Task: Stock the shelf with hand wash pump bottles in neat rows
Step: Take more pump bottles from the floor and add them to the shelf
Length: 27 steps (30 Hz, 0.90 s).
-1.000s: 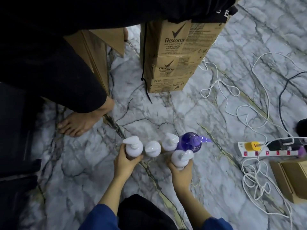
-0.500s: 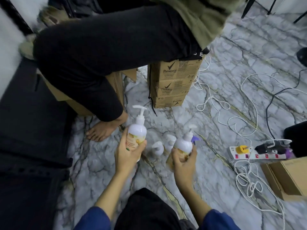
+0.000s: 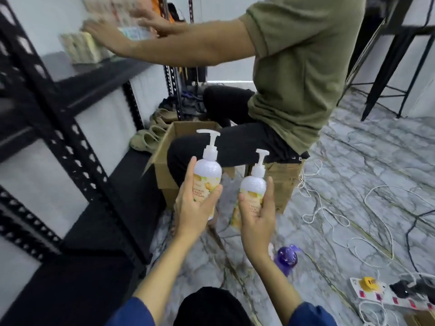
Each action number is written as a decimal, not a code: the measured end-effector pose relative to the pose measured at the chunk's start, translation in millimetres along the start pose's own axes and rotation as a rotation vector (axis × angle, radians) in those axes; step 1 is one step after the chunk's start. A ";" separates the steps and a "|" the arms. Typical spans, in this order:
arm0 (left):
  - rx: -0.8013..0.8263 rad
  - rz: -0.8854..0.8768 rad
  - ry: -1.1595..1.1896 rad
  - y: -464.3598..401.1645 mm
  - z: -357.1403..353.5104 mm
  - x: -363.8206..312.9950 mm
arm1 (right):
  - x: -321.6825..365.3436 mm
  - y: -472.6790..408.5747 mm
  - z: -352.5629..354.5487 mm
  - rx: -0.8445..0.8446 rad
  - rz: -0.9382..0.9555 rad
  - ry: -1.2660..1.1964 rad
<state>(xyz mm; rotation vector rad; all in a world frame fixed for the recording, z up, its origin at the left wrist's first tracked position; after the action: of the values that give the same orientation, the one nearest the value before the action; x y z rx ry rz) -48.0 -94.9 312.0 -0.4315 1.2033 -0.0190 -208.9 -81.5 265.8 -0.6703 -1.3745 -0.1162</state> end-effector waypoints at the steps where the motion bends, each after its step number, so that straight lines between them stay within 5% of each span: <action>1: -0.037 -0.028 -0.029 -2.7 14.4 -13.2 | 15.9 -2.3 -7.3 0.019 0.033 -0.019; 15: -0.705 -0.141 -0.333 36.5 255.2 -163.6 | 258.1 33.3 -122.6 0.387 0.384 -0.453; 27: -1.257 -0.002 -0.677 194.0 430.0 -222.0 | 400.2 191.6 -194.1 0.828 0.388 -0.812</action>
<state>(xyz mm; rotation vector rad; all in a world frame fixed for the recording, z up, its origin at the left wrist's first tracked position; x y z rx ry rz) 218.0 271.4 570.6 -1.3956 0.4068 0.8553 134.0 96.9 557.5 -0.2482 -1.8270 1.0864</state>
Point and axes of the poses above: each hand's wrist, its own y-axis away from the middle knuckle, its own z-axis out of the back of the hand, x = y × z, the point moved 5 cm from there along -y, towards the middle knuckle, and after that the axes turned 2 degrees about z, right-handed, at the moved point
